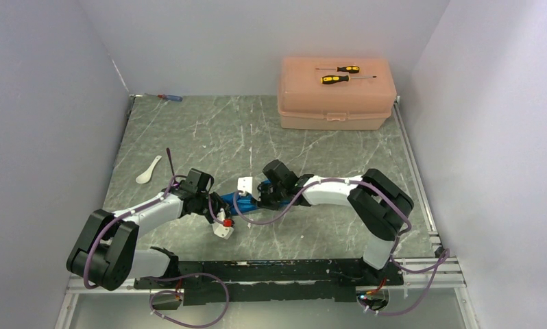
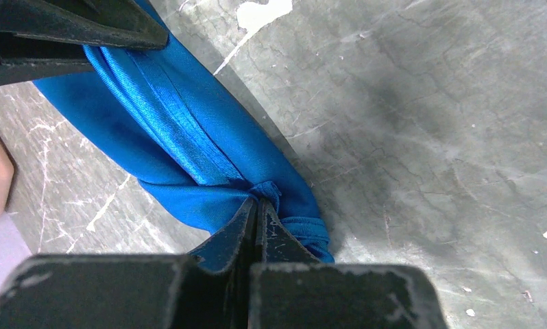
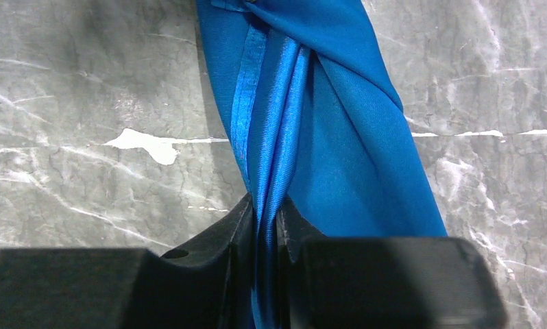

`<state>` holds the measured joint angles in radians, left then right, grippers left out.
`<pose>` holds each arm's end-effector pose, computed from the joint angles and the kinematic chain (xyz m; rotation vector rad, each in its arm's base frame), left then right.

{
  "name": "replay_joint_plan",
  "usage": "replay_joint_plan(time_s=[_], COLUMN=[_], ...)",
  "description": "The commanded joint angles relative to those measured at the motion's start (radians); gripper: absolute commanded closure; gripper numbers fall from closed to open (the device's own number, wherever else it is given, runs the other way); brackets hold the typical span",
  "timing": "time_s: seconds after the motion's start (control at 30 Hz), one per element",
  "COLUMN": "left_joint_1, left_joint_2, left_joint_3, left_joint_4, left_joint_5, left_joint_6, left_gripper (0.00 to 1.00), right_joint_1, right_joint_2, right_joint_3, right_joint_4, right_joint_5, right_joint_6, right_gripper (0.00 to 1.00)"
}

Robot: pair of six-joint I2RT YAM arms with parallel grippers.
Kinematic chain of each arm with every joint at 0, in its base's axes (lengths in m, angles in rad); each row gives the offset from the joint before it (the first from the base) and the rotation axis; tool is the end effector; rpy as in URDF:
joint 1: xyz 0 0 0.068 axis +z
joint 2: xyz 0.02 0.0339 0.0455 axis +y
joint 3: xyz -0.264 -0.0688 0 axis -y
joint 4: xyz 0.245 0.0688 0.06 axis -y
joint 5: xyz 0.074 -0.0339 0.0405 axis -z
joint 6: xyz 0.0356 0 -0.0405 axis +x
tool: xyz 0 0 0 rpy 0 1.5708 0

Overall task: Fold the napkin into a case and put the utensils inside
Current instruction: Grasp the top corner of the smaller rectangle folded napkin from the folded napkin.

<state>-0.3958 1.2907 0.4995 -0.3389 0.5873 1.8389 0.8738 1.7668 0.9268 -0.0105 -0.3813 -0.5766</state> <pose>0.1826 -0.0977 0.1414 2.2536 0.9154 -0.1919 0.2147 0.2770 0.1496 -1.7367 1.6944 0.5968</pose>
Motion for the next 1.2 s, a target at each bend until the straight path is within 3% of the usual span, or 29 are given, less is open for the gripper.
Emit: replay_joint_plan(time_s=[0.0, 0.3, 0.53, 0.73, 0.9, 1.03, 1.17], left_joint_1=[0.009, 0.011, 0.011, 0.010, 0.011, 0.011, 0.011], left_joint_2=[0.018, 0.008, 0.005, -0.013, -0.055, -0.118, -0.162], left_joint_3=[-0.030, -0.025, -0.028, -0.024, -0.046, -0.095, -0.097], left_joint_4=[-0.089, -0.098, -0.106, -0.081, 0.028, 0.176, 0.199], left_joint_5=[-0.035, -0.014, -0.009, 0.008, 0.009, 0.012, 0.028], left_joint_6=[-0.005, 0.028, 0.040, 0.023, -0.045, -0.121, -0.158], left_gripper=[0.97, 0.97, 0.97, 0.97, 0.97, 0.97, 0.97], right_joint_1=[-0.019, -0.070, -0.093, -0.133, -0.149, -0.156, -0.168], right_joint_2=[-0.038, 0.199, 0.275, 0.454, 0.578, 0.638, 0.669], right_joint_3=[0.067, 0.446, 0.592, 0.821, 0.962, 1.001, 1.020], right_joint_4=[-0.071, -0.610, -0.767, -0.982, -1.116, -1.161, -1.167], right_joint_5=[-0.063, -0.231, -0.302, -0.352, -0.413, -0.426, -0.444], right_joint_6=[-0.051, -0.209, -0.286, -0.369, -0.422, -0.429, -0.428], right_gripper=[0.85, 0.84, 0.81, 0.81, 0.83, 0.84, 0.85])
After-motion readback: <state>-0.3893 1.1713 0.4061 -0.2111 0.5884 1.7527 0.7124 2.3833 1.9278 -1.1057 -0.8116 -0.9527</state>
